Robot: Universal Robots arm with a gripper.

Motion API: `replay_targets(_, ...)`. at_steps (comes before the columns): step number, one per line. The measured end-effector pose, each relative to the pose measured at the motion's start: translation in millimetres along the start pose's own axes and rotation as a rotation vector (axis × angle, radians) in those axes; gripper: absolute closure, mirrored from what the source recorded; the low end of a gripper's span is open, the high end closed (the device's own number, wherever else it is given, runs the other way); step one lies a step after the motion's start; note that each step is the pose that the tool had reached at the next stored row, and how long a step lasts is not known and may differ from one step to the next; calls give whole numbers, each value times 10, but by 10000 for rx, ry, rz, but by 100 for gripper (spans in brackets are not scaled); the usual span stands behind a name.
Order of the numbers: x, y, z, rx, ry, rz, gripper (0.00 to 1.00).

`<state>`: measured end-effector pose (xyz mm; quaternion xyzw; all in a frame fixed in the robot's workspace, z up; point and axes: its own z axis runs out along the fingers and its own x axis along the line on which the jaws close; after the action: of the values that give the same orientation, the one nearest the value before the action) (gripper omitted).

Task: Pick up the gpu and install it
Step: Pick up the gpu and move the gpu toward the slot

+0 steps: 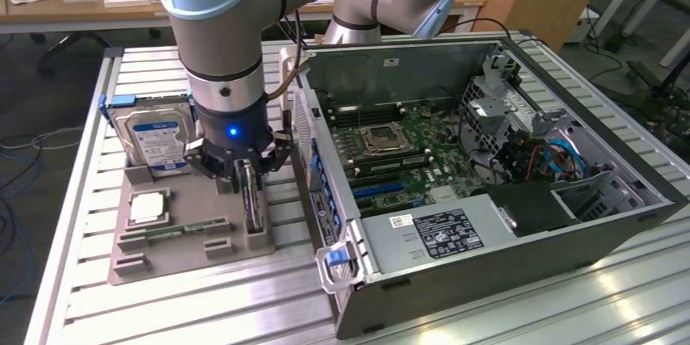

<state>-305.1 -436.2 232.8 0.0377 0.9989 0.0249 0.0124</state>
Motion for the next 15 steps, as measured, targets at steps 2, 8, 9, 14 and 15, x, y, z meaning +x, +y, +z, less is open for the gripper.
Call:
replay_targets(2, 0, 0, 0, 0, 0, 0, 61)
replay_targets(8, 0, 0, 0, 0, 2, 0, 69)
replay_targets(9, 0, 0, 0, 1, 1, 0, 73)
replay_targets(14, 0, 0, 0, 0, 0, 0, 73)
replay_targets(15, 0, 0, 0, 0, 0, 0, 73)
